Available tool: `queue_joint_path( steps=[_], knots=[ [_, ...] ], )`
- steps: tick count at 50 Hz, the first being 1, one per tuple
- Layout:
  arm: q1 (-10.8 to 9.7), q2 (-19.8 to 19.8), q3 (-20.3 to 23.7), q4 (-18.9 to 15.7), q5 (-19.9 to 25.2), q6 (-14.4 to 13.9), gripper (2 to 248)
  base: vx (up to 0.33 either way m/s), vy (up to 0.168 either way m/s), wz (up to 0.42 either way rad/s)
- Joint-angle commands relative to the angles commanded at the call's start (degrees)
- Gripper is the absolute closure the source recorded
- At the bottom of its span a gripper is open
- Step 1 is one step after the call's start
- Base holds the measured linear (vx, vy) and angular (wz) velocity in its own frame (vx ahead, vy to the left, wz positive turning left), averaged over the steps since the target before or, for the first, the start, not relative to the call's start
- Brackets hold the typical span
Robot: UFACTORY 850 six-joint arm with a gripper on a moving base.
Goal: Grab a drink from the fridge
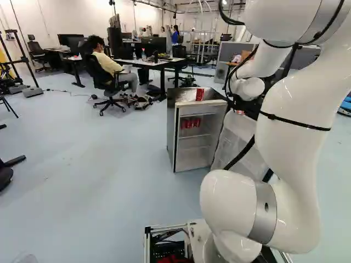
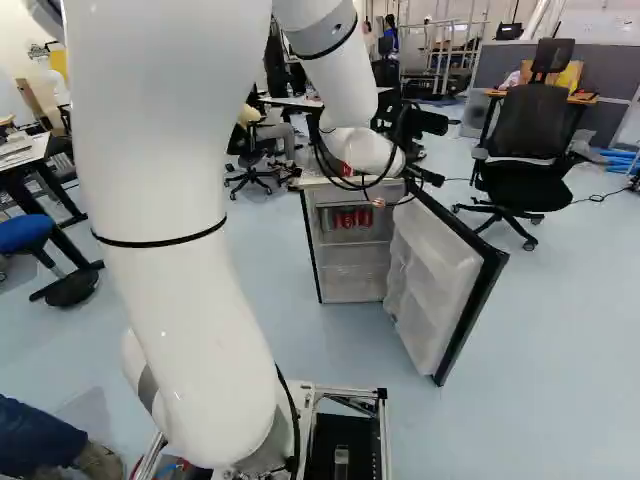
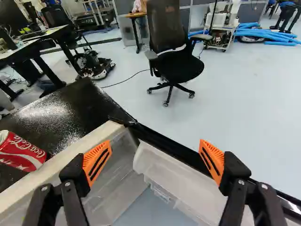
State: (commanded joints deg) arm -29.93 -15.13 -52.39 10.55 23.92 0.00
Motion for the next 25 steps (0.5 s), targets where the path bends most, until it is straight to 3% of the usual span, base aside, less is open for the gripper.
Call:
queue_joint_path(
  steps=[25],
  knots=[
    [-3.47, -0.56, -4.12, 3.83, -9.86, 0.00, 3, 0.000, 0.000, 0.000]
  ],
)
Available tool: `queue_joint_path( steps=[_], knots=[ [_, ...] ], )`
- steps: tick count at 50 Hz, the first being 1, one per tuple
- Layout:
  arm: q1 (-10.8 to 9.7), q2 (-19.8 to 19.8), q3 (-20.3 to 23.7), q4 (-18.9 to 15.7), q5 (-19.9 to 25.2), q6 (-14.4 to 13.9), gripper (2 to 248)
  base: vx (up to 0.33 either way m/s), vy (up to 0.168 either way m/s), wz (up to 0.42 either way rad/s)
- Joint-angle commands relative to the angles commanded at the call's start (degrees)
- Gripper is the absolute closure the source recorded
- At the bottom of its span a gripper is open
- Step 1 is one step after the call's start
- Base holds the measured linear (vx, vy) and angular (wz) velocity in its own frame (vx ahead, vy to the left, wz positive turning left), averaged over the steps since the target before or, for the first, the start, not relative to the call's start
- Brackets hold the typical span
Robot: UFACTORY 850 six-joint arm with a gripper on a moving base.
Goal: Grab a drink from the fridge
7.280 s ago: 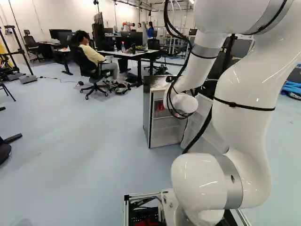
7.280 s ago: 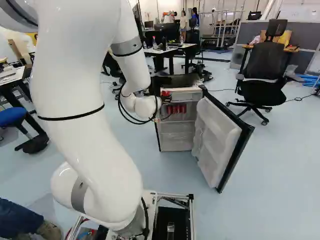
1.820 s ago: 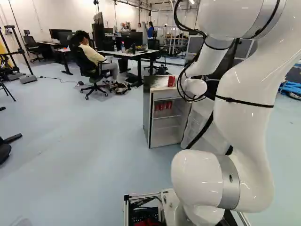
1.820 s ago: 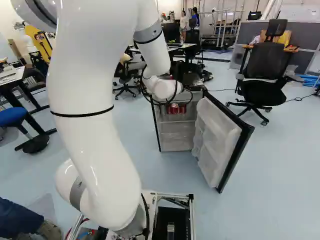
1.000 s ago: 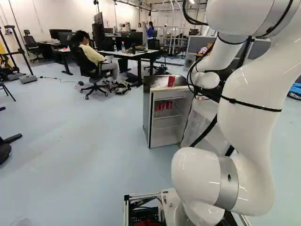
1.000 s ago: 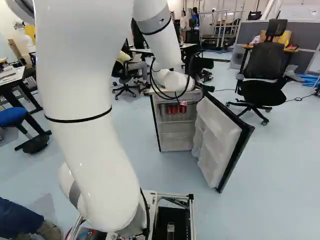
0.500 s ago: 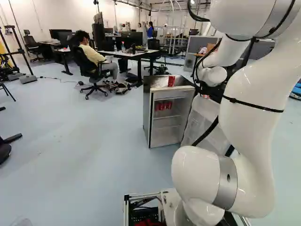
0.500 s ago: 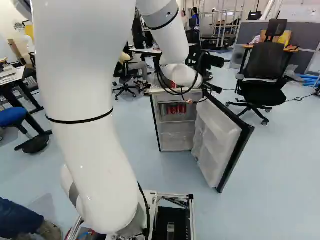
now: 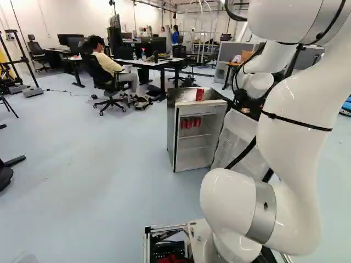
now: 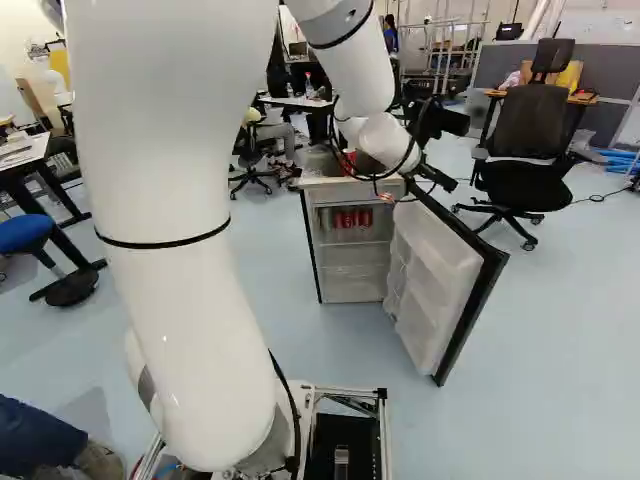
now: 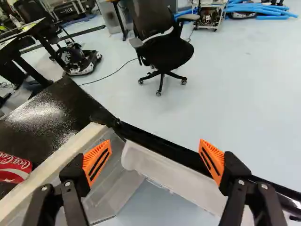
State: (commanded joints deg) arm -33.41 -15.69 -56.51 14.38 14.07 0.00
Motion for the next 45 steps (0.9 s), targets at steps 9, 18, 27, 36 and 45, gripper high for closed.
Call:
queue_joint_path(
  steps=[9, 18, 27, 36, 45],
  knots=[
    [-1.22, -0.25, -1.55, 1.51, -3.59, 0.00, 3, 0.000, 0.000, 0.000],
    [-2.43, -0.53, -3.15, 3.03, -7.21, 0.00, 3, 0.000, 0.000, 0.000],
    [-3.62, -0.82, -4.76, 4.53, -10.79, 0.00, 3, 0.000, 0.000, 0.000],
    [-4.80, -1.13, -6.41, 6.05, -14.40, 0.00, 3, 0.000, 0.000, 0.000],
    [-5.96, -1.46, -8.08, 7.56, -18.00, 0.00, 3, 0.000, 0.000, 0.000]
  ],
)
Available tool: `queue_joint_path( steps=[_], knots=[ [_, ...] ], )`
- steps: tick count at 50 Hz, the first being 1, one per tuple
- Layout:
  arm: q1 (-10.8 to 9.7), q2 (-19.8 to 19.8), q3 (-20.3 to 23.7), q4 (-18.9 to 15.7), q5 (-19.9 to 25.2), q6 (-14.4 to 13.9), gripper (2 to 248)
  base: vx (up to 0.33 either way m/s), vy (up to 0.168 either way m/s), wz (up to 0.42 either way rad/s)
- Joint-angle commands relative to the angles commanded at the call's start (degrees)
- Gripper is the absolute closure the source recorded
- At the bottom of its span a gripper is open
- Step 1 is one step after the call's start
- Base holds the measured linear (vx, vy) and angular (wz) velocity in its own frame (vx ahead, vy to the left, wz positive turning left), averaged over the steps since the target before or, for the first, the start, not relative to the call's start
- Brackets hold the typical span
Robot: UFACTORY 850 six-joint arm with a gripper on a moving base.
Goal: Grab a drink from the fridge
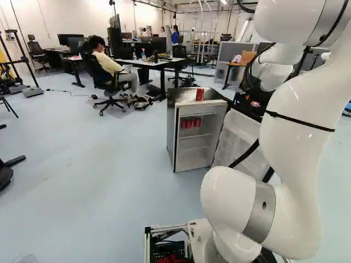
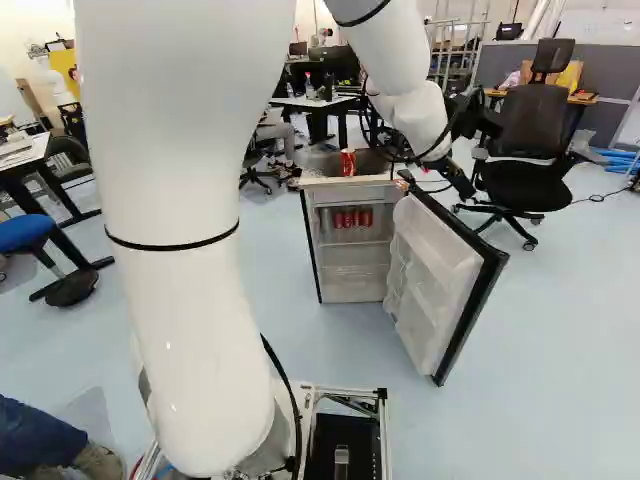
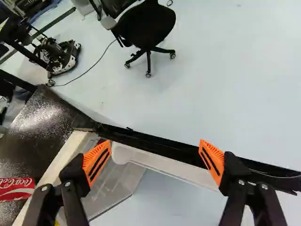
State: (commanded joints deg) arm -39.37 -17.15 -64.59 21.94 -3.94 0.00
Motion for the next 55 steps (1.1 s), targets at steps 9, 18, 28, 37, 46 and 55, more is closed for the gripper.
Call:
queue_joint_path(
  steps=[9, 18, 28, 37, 46, 55],
  knots=[
    [-1.14, -0.47, -1.71, 1.51, -3.60, 0.00, 3, 0.000, 0.000, 0.000],
    [-2.27, -1.97, -3.52, 3.00, -7.19, 0.00, 3, 0.000, 0.000, 0.000],
    [-3.51, -3.64, -5.56, 3.58, -8.87, 0.00, 3, 0.000, 0.000, 0.000],
    [-4.58, -5.16, -7.46, 3.58, -8.87, 0.00, 3, 0.000, 0.000, 0.000],
    [-5.62, -6.72, -9.41, 3.58, -9.25, 0.00, 3, 0.000, 0.000, 0.000],
    [-6.54, -8.44, -11.61, 3.58, -10.56, 0.00, 3, 0.000, 0.000, 0.000]
  ],
)
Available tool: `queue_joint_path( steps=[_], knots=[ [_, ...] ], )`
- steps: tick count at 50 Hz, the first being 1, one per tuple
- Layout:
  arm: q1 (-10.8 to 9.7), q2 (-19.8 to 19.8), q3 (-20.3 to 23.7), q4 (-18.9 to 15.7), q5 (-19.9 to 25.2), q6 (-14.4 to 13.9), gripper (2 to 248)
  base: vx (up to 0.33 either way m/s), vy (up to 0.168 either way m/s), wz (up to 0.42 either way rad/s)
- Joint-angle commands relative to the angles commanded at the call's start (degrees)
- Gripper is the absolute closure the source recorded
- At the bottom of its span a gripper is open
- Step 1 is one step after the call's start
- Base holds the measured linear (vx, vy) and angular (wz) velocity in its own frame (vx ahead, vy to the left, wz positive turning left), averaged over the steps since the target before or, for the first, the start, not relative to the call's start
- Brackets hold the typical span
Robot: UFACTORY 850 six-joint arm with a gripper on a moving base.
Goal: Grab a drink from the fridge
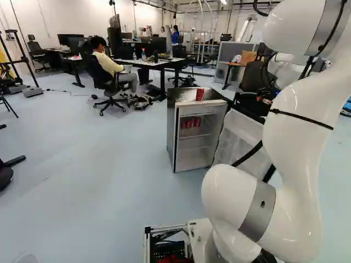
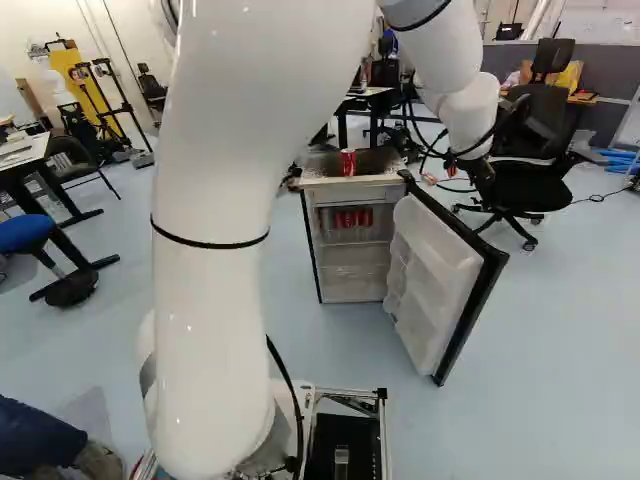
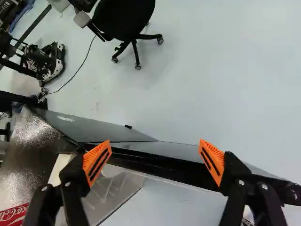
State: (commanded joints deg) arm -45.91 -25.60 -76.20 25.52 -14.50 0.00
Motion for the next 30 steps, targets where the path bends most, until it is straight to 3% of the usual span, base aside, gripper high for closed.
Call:
queue_joint_path(
  steps=[30],
  knots=[
    [-1.65, -7.62, -10.07, 0.00, -6.20, 0.00, 3, 0.000, 0.000, 0.000]
  ],
)
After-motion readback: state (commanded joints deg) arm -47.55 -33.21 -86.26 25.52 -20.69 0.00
